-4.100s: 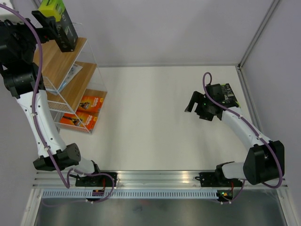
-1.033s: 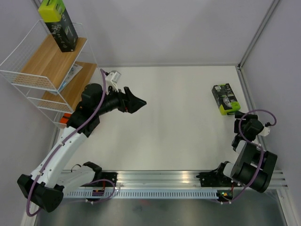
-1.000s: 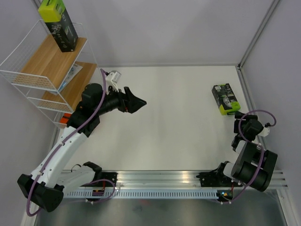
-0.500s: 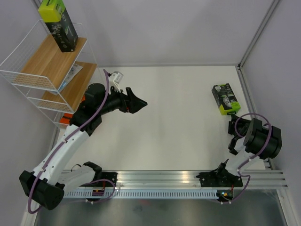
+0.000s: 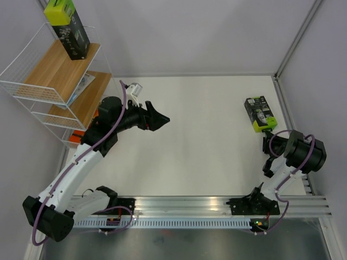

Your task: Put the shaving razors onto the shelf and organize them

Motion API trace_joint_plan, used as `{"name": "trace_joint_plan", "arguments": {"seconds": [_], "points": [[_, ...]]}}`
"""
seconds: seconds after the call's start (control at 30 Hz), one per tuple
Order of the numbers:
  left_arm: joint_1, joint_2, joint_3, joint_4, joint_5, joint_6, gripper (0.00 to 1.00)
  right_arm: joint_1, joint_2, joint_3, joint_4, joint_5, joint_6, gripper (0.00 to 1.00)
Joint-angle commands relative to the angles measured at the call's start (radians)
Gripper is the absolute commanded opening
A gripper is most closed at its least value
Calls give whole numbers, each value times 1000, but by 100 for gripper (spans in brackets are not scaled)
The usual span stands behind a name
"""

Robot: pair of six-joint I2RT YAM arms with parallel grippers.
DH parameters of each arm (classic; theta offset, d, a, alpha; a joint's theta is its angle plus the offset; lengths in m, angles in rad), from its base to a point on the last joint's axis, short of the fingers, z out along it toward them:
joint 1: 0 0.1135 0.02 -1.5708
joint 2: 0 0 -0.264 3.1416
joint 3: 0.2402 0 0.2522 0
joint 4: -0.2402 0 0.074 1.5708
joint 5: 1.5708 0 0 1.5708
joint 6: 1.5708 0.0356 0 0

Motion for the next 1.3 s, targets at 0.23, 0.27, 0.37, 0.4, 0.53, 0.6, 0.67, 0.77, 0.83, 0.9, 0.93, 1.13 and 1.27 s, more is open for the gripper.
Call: {"name": "trace_joint_plan", "arguments": {"seconds": [0.23, 0.27, 0.37, 0.4, 0.53, 0.6, 0.67, 0.77, 0.83, 0.9, 0.93, 1.13, 1.27], "points": [[-4, -11, -19, 39, -3, 23, 92, -32, 137, 33, 294, -16, 28, 52], [-4, -11, -21, 39, -3, 21, 92, -33, 145, 36, 312, -18, 30, 52], [-4, -11, -30, 39, 5, 13, 92, -40, 171, 54, 328, -41, 28, 51], [-4, -14, -33, 39, 3, 10, 92, -43, 177, 59, 331, -44, 27, 50], [-4, -20, -38, 39, -7, 9, 92, -47, 188, 64, 344, -42, 22, 46], [-6, -20, -36, 39, -3, 10, 92, -55, 206, 73, 357, -52, 28, 45], [-6, -20, -39, 39, 2, 9, 92, -56, 218, 77, 383, -58, 35, 44], [-4, -23, -42, 39, 11, 9, 91, -59, 248, 90, 426, -64, 48, 45], [-4, -29, -47, 39, 9, 7, 91, -59, 268, 96, 452, -68, 56, 46], [-4, -32, -48, 39, 6, 9, 91, -61, 278, 105, 458, -76, 59, 46], [-4, -32, -47, 39, 5, 9, 91, -60, 278, 107, 457, -79, 58, 45], [-4, -25, -44, 39, 5, 7, 91, -61, 268, 119, 452, -87, 50, 30], [-4, -25, -47, 39, 6, 7, 91, -61, 268, 131, 450, -87, 45, 11]]}}
